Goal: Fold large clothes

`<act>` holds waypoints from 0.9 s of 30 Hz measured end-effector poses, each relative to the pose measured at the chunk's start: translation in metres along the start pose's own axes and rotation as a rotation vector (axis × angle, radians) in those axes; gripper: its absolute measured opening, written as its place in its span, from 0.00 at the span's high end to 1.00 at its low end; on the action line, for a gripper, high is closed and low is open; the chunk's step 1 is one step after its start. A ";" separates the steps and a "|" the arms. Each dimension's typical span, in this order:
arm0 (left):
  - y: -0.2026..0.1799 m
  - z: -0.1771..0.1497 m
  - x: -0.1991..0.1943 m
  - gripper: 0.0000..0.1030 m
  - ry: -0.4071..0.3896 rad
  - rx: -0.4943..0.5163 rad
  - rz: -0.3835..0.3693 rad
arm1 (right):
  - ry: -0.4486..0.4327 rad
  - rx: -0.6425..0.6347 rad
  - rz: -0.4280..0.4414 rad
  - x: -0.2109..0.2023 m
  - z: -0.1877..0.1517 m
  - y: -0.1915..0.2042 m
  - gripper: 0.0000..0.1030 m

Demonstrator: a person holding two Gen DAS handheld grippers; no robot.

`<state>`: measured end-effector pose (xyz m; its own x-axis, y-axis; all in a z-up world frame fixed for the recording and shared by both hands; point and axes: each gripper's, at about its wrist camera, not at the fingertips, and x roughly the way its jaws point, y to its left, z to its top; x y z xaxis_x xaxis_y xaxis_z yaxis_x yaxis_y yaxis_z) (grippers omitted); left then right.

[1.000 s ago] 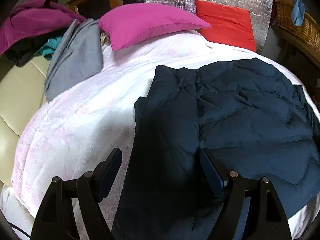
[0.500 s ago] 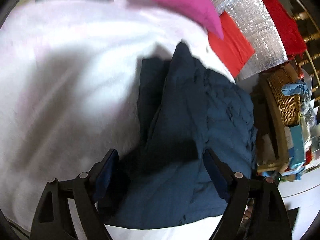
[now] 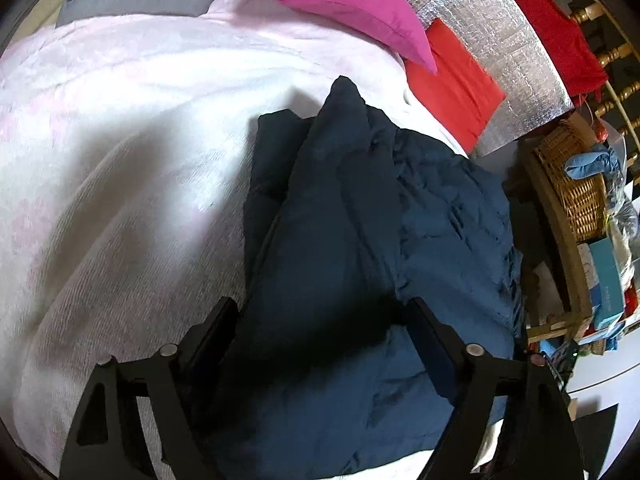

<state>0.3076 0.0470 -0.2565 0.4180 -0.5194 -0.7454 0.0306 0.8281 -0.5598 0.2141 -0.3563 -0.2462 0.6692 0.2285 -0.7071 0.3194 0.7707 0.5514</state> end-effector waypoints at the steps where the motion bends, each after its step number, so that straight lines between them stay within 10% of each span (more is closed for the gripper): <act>1: 0.000 0.001 0.002 0.18 0.005 0.001 0.005 | -0.001 -0.001 -0.003 0.000 0.000 0.001 0.20; 7: 0.003 0.004 0.013 0.11 0.024 -0.031 0.009 | -0.007 -0.008 -0.003 0.001 -0.002 0.004 0.20; 13: 0.003 0.007 0.007 0.43 -0.042 -0.067 -0.023 | -0.061 -0.080 -0.064 -0.002 -0.005 0.020 0.31; 27: -0.003 0.026 0.006 0.54 -0.117 -0.067 0.025 | -0.166 -0.097 -0.118 0.002 0.007 0.039 0.46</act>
<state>0.3342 0.0468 -0.2501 0.5206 -0.4677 -0.7143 -0.0402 0.8223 -0.5676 0.2330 -0.3301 -0.2229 0.7351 0.0385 -0.6768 0.3411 0.8418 0.4184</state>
